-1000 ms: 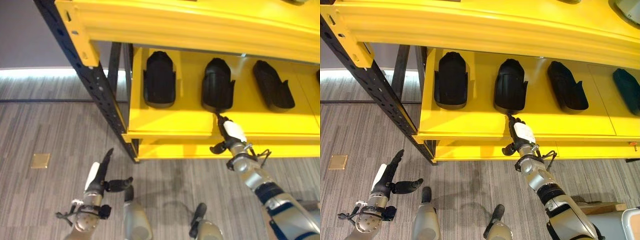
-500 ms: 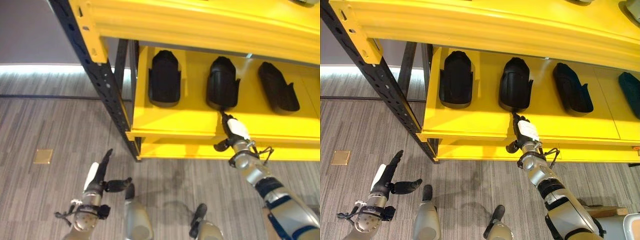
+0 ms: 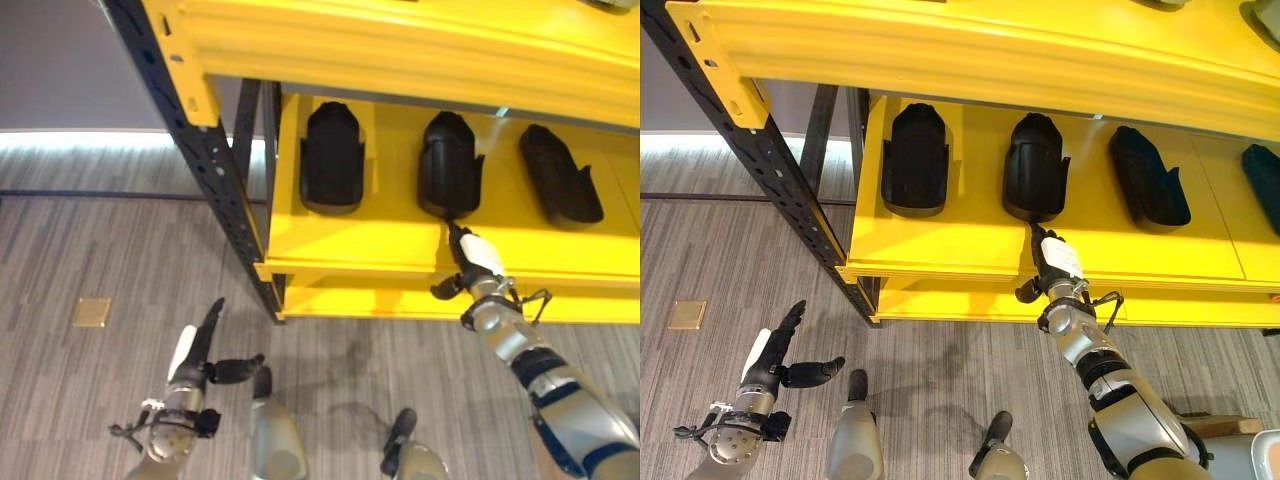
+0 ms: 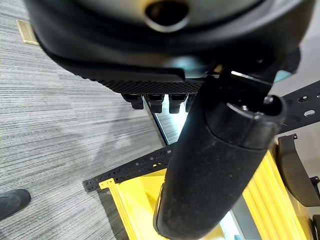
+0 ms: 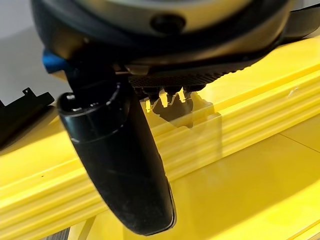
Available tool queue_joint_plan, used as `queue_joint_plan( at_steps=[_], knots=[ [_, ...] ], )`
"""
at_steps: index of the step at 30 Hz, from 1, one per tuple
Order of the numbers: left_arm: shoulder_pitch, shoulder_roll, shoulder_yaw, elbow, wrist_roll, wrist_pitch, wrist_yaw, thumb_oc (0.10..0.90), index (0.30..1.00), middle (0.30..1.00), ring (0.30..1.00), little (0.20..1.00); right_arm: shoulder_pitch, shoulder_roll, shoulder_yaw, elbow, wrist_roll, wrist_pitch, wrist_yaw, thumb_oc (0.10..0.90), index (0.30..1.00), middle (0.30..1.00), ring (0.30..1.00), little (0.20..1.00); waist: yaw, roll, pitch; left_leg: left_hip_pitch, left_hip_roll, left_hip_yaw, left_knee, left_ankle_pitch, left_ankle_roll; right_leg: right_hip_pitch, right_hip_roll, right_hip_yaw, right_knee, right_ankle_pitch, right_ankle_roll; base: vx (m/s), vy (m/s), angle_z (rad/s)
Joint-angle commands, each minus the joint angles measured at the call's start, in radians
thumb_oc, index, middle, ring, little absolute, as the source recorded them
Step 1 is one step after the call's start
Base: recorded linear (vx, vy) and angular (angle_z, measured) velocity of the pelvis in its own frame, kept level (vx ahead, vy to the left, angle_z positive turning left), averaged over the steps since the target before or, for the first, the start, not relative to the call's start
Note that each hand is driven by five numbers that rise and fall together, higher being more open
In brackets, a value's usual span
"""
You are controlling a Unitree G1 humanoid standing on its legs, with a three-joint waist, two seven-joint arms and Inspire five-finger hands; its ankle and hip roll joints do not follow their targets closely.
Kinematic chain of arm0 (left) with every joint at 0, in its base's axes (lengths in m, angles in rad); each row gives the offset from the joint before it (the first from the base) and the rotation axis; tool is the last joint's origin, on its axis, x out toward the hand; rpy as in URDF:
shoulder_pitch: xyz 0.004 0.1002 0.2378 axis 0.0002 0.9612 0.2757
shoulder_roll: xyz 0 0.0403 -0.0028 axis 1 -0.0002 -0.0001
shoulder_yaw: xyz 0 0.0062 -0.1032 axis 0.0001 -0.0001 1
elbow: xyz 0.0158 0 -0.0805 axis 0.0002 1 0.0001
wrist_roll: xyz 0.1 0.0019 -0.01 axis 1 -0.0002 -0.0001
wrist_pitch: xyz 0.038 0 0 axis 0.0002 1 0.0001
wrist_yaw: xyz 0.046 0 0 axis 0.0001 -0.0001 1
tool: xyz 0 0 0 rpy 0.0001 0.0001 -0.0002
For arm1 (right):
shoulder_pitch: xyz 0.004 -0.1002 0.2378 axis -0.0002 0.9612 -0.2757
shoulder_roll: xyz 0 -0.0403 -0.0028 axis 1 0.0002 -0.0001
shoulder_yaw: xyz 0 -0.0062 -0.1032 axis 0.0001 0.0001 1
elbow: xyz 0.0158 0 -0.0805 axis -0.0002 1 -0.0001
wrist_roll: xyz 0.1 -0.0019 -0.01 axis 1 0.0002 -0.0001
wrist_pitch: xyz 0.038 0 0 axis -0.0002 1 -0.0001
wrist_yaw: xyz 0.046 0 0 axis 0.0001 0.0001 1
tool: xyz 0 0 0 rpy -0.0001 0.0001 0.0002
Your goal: Move parts from the plastic box to the shelf.
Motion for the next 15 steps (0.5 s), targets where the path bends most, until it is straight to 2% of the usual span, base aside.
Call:
queue_joint_plan(
  at_steps=[1,15],
  knots=[
    [0.01,0.058,0.011,-0.09,-0.012,-0.092,0.017,0.9,1.0,1.0,1.0,1.0,-0.06,-0.071,-0.049,0.089,0.073,0.044,-0.021,0.9,1.0,1.0,1.0,1.0,0.007,-0.021,-0.019,-0.043,-0.014,-0.001,-0.034,0.065,0.06,0.01,-0.028,0.031,0.138,-0.074,-0.008,0.0,-0.004,0.03],
    [0.007,0.054,0.018,-0.09,-0.014,-0.092,0.02,0.9,1.0,1.0,1.0,1.0,-0.042,-0.093,-0.07,0.101,0.092,0.04,-0.028,0.9,1.0,1.0,1.0,1.0,-0.001,-0.022,-0.017,-0.045,-0.012,-0.001,-0.03,0.063,0.06,0.007,-0.026,0.032,0.145,-0.077,-0.01,0.0,0.0,0.0]
  ],
)
